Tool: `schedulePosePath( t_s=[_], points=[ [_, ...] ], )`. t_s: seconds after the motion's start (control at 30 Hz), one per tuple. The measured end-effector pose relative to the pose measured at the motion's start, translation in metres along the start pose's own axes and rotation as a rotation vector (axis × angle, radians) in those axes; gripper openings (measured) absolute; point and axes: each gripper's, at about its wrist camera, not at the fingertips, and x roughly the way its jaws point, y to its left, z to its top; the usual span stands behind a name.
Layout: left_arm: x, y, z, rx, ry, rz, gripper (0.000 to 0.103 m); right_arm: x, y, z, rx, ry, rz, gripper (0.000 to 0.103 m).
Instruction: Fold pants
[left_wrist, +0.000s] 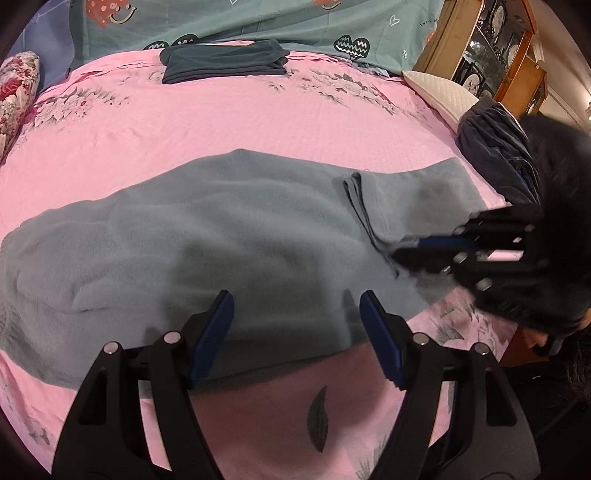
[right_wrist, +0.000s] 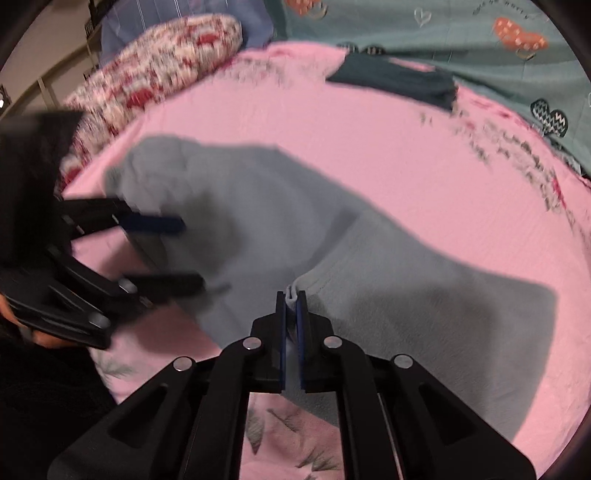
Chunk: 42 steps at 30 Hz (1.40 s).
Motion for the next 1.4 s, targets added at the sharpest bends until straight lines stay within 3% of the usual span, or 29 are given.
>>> schedulePosePath(
  t_s=[0.07, 0.1, 0.17, 0.27, 0.37, 0.5, 0.6, 0.77, 0.9, 1.0, 1.17, 1.23, 1.27, 1.3, 1.4],
  points=[
    [0.0, 0.0, 0.0, 0.002, 0.002, 0.002, 0.072, -0.001, 0.0, -0.003, -0.005, -0.009, -0.002, 0.009],
    [0.0, -0.001, 0.001, 0.004, 0.002, 0.003, 0.072, -0.005, 0.001, -0.003, -0.016, -0.01, -0.017, 0.023],
    [-0.001, -0.002, 0.002, 0.008, 0.002, 0.004, 0.072, -0.019, 0.005, -0.003, -0.04, -0.051, -0.032, 0.034],
    [-0.003, -0.008, 0.007, 0.016, -0.015, -0.008, 0.072, -0.047, 0.002, 0.002, -0.039, -0.117, -0.041, 0.034],
    [-0.003, -0.027, 0.018, 0.049, -0.031, -0.035, 0.072, -0.069, -0.032, 0.006, 0.085, -0.178, -0.072, 0.034],
    [0.001, -0.066, 0.032, 0.128, -0.058, -0.072, 0.073, -0.089, -0.093, -0.007, 0.278, -0.195, -0.165, 0.034],
    [0.018, -0.083, 0.039, 0.163, -0.049, -0.056, 0.075, -0.098, -0.122, -0.03, 0.358, -0.172, -0.184, 0.036],
    [0.052, -0.08, 0.039, 0.156, 0.03, 0.005, 0.073, -0.1, -0.105, -0.051, 0.26, -0.168, -0.158, 0.038],
    [0.029, -0.049, 0.032, 0.104, 0.007, 0.047, 0.075, -0.082, -0.064, -0.041, 0.129, -0.166, -0.058, 0.041],
    [0.013, -0.028, 0.026, 0.075, -0.003, 0.096, 0.075, -0.053, -0.027, -0.027, -0.011, -0.128, -0.073, 0.042],
    [0.019, -0.011, 0.015, 0.04, 0.024, 0.118, 0.075, -0.012, 0.003, -0.011, -0.104, -0.058, -0.1, 0.042],
    [0.023, -0.013, 0.013, 0.046, 0.027, 0.121, 0.075, -0.002, 0.004, -0.011, -0.102, -0.04, -0.109, 0.036],
    [0.023, -0.014, 0.012, 0.052, 0.022, 0.121, 0.075, -0.002, 0.001, -0.01, -0.082, -0.034, -0.082, 0.014],
    [0.023, -0.014, 0.012, 0.055, 0.02, 0.117, 0.075, -0.004, -0.003, -0.01, -0.061, -0.024, -0.062, 0.003],
    [0.02, -0.015, 0.014, 0.056, 0.013, 0.093, 0.075, -0.021, -0.013, -0.008, -0.01, -0.057, -0.023, 0.003]
  ],
)
